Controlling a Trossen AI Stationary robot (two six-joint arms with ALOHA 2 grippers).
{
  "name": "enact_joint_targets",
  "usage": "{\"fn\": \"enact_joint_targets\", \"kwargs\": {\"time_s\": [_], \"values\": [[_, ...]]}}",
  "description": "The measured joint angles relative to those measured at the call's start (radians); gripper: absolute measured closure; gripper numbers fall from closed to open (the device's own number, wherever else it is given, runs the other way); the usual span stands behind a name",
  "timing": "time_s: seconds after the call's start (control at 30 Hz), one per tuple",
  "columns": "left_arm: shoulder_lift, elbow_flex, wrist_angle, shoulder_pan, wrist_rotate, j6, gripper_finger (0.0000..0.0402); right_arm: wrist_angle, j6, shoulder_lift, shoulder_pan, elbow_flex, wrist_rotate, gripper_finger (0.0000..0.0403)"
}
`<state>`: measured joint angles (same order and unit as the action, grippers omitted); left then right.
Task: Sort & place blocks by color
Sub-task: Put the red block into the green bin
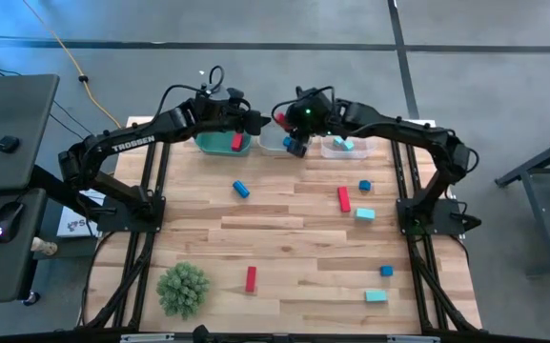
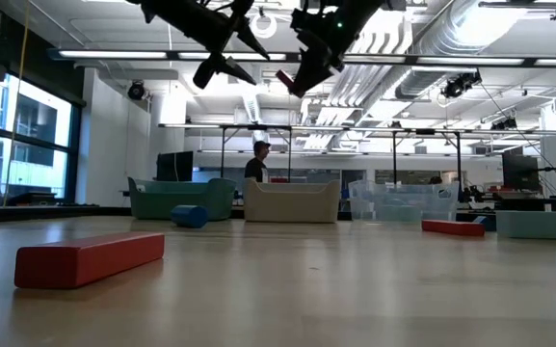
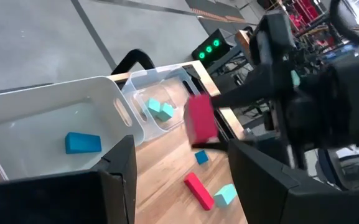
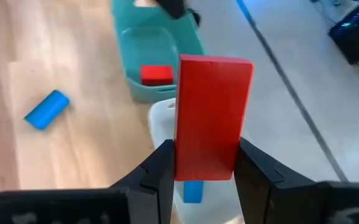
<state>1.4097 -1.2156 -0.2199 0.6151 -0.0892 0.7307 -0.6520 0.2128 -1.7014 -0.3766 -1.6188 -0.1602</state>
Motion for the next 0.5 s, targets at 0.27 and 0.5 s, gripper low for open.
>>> {"fn": "enact_joint_targets", "kwargs": {"time_s": [0.27, 0.5], "values": [[0.006, 0.000, 0.000, 0.000, 0.000, 0.000, 0.0229, 0.063, 0.016, -0.036, 0.032, 0.000, 0.012, 0.0296], [0.008, 0.000, 0.000, 0.000, 0.003, -0.008, 0.0229, 0.115, 0.024, -0.036, 0.046, 0.000, 0.014, 0.0296]]}}
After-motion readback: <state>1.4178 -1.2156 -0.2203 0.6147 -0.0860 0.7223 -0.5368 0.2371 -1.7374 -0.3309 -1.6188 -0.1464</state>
